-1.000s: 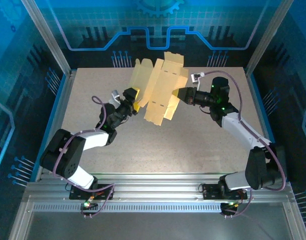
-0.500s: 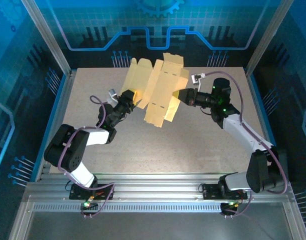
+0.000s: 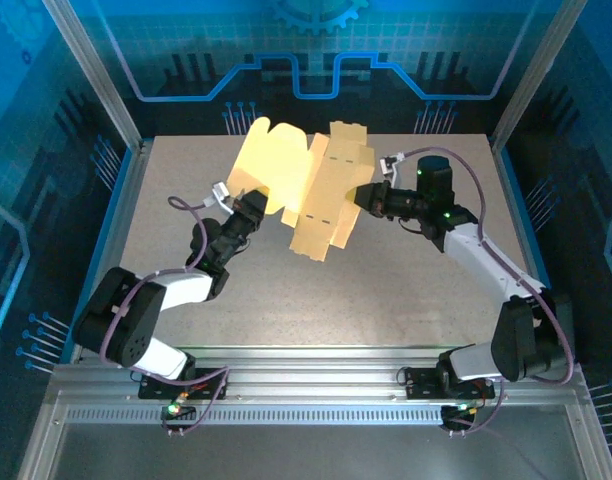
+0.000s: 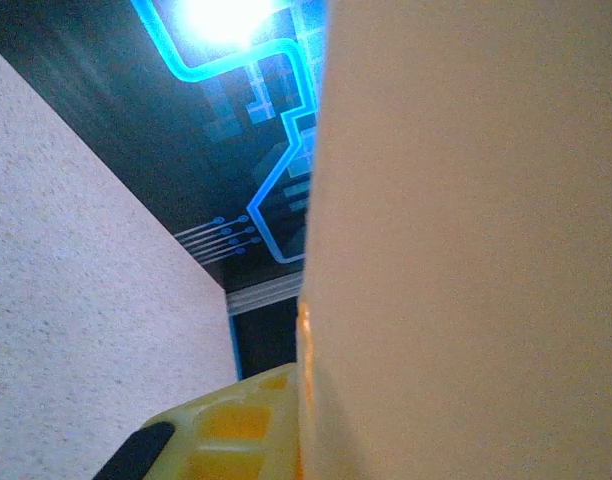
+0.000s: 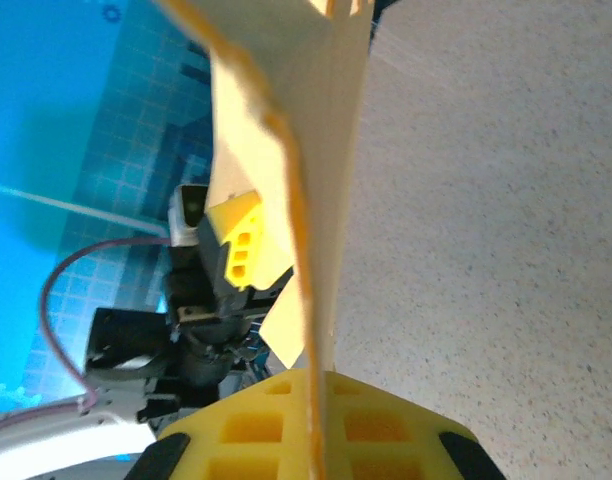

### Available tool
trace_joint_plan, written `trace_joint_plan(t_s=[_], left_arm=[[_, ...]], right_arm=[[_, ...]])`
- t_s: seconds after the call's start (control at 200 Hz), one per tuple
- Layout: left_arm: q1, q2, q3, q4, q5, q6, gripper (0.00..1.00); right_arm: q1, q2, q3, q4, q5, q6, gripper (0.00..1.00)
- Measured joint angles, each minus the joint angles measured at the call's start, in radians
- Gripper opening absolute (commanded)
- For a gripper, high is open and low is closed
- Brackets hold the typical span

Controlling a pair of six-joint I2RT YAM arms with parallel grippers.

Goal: Fold the paper box

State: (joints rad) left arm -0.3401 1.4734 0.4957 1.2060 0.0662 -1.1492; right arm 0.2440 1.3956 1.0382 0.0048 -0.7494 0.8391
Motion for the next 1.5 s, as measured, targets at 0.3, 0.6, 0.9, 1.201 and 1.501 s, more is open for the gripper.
trace_joint_plan(t_s=[0.3,0.6,0.9,1.201,1.501], left_arm=[[-0.210,-0.153,-0.005,-0.283,-0.227,0.559,0.16],[-0.343,-0.171,-0.005,-0.504,-0.396,0.836,0.15],[-0.393,-0.240,-0.032,-0.685,-0.422,0.768,0.15],[-0.428,-0.184,-0.034,-0.755,-0.459,0.702,0.15],[-0.430,-0.163,-0.033,-0.848,-0.531,0.679,0.14]], right_arm=[[0.108,0.106,0.164,-0.344,0.253,-0.081,0.00],[0.212,0.272,0.242,-0.574,0.515,-0.019,0.00],[0.263,0.438,0.290,-0.680,0.586,0.014,0.00],[0.313,0.532,0.348,-0.729,0.672,0.006,0.31],[0.304,0.478,0.294,-0.653,0.668,-0.058,0.65]])
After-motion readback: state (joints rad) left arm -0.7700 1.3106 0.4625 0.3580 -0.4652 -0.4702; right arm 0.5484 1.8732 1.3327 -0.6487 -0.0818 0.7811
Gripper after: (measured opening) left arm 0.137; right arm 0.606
